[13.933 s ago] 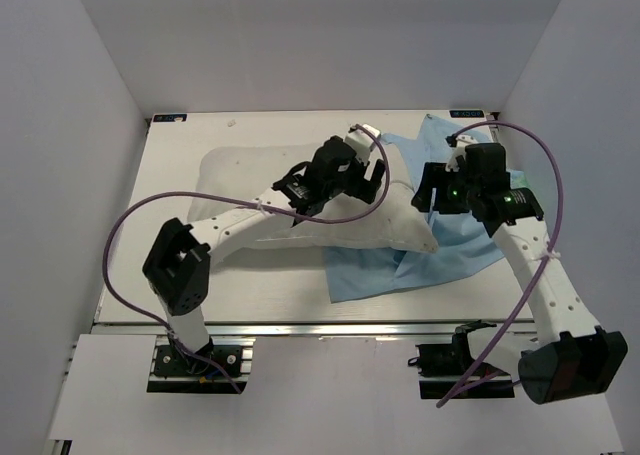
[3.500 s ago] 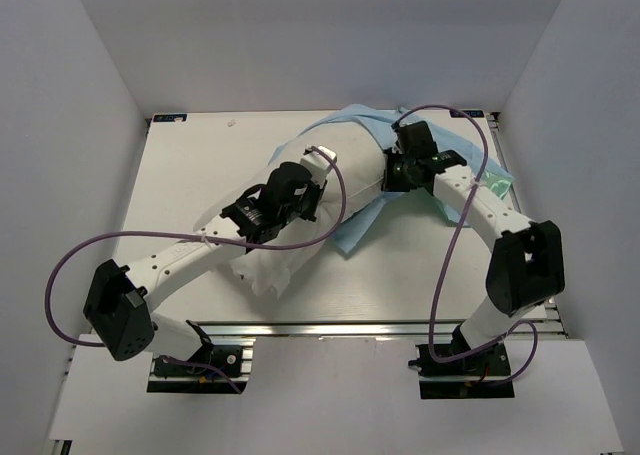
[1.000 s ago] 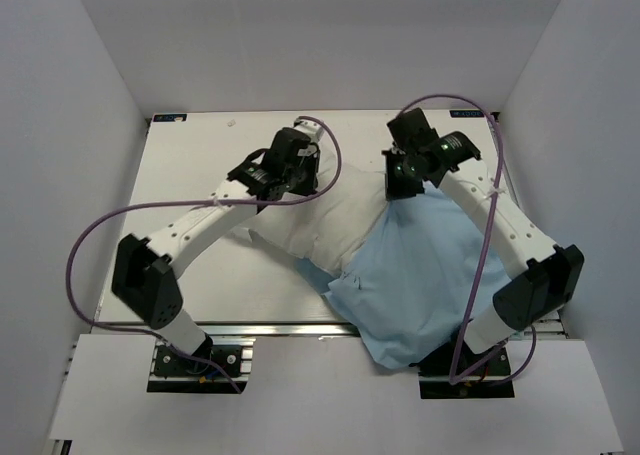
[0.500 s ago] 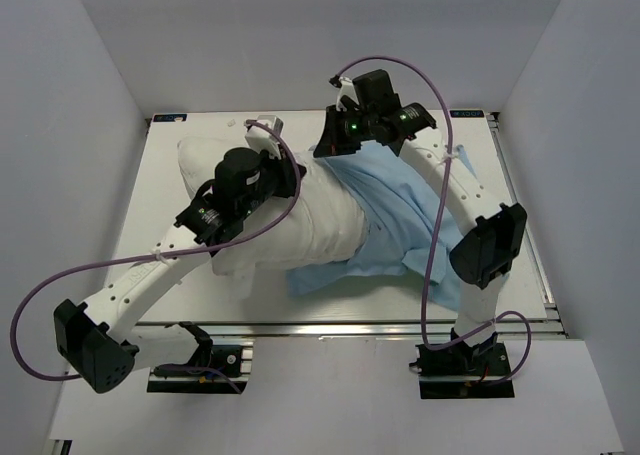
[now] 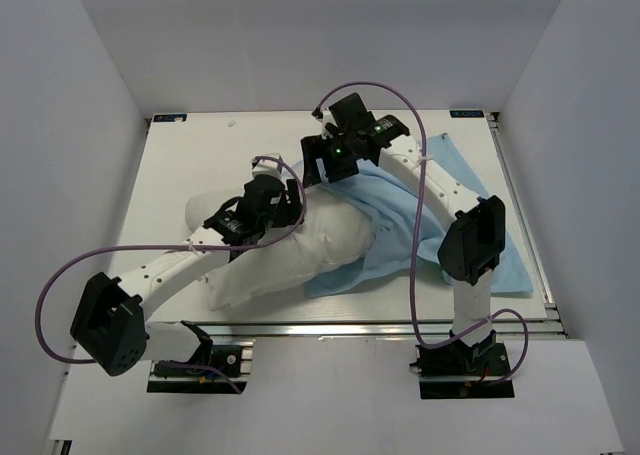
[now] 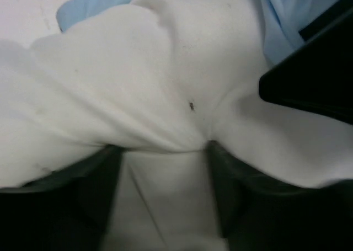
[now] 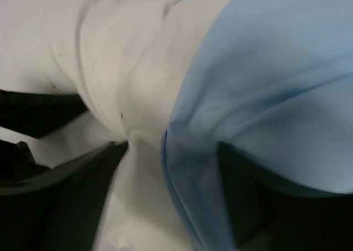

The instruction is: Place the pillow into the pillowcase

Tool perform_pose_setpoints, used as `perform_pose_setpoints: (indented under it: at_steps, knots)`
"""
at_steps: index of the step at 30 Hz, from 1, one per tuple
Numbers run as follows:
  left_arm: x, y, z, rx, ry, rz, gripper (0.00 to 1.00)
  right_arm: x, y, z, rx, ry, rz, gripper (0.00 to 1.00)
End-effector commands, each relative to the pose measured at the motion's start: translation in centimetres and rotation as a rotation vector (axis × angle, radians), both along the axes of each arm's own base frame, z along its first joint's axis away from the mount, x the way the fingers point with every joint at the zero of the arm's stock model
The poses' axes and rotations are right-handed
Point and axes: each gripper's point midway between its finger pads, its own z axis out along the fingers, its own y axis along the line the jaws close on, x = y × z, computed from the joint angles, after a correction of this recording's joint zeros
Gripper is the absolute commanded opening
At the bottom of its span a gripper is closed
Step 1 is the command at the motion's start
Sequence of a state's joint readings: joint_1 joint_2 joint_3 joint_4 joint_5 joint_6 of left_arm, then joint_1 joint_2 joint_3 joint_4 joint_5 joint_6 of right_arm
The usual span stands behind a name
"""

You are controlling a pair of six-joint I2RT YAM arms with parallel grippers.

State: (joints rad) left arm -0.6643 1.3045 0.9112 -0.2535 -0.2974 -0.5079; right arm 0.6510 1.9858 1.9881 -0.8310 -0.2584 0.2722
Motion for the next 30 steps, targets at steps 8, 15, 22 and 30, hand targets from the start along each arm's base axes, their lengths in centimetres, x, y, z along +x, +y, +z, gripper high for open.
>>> perform_pose_setpoints:
  at_steps: [8, 15, 22, 30]
  knots:
    - [-2.2, -0.4, 7.6, -0.064, -0.114, -0.131, 0.98, -3.3, -9.3, 7.7, -0.016, -0.228, -0.233, 0.9]
    - [-3.3, -1.7, 9.9, -0.038, -0.119, -0.275, 0.98, -10.0, -16.6, 2.4, -0.083, -0.109, -0.381, 0.89]
    - [-4.5, -2.3, 7.5, 0.042, -0.054, -0.403, 0.98, -10.2, -16.6, -3.3, -0.049, 0.019, -0.358, 0.89]
    - [-6.7, -3.5, 6.4, 0.06, -0.025, -0.556, 0.98, 3.7, -14.5, -2.8, 0.042, -0.131, -0.345, 0.89]
